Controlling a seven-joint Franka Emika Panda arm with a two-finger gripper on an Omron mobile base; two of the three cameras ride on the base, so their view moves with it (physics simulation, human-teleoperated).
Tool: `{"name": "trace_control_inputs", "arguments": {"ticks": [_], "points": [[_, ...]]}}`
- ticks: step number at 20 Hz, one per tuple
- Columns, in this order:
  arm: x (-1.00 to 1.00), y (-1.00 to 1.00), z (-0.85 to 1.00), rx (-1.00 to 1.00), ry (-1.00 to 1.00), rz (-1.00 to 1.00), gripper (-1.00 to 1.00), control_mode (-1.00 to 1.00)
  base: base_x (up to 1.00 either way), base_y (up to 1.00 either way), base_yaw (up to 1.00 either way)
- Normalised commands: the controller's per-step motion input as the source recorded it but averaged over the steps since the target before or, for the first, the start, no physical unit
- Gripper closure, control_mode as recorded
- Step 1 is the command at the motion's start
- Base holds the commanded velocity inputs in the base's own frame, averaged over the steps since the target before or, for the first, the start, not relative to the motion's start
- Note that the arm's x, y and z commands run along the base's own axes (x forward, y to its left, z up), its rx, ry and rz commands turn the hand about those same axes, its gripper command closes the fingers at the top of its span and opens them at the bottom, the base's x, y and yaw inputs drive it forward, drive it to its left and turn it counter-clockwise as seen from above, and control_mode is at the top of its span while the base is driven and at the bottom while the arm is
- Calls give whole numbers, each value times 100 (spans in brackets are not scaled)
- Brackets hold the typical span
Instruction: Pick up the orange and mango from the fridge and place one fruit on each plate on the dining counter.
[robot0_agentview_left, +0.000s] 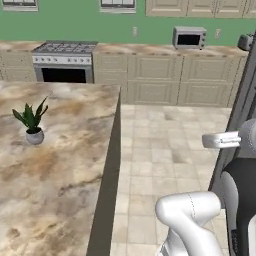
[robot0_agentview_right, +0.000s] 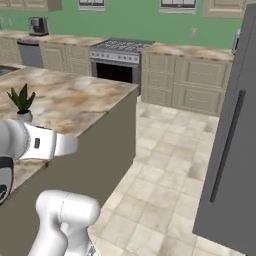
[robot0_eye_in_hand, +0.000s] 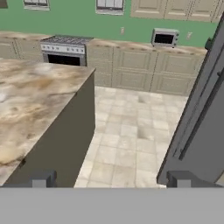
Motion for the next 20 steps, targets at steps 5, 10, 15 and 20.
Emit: {"name": "trace_control_inputs", "arguments": {"ticks": [5, 10, 15, 20], "points": [[0, 0, 0, 0, 0, 0, -100, 100, 100, -23, -23], [0, 0, 0, 0, 0, 0, -100, 100, 98, -1, -42], [0, 0, 0, 0, 0, 0, -100, 100, 90, 1, -53], [0, 0, 0, 0, 0, 0, -100, 100, 85, 10, -57]]}}
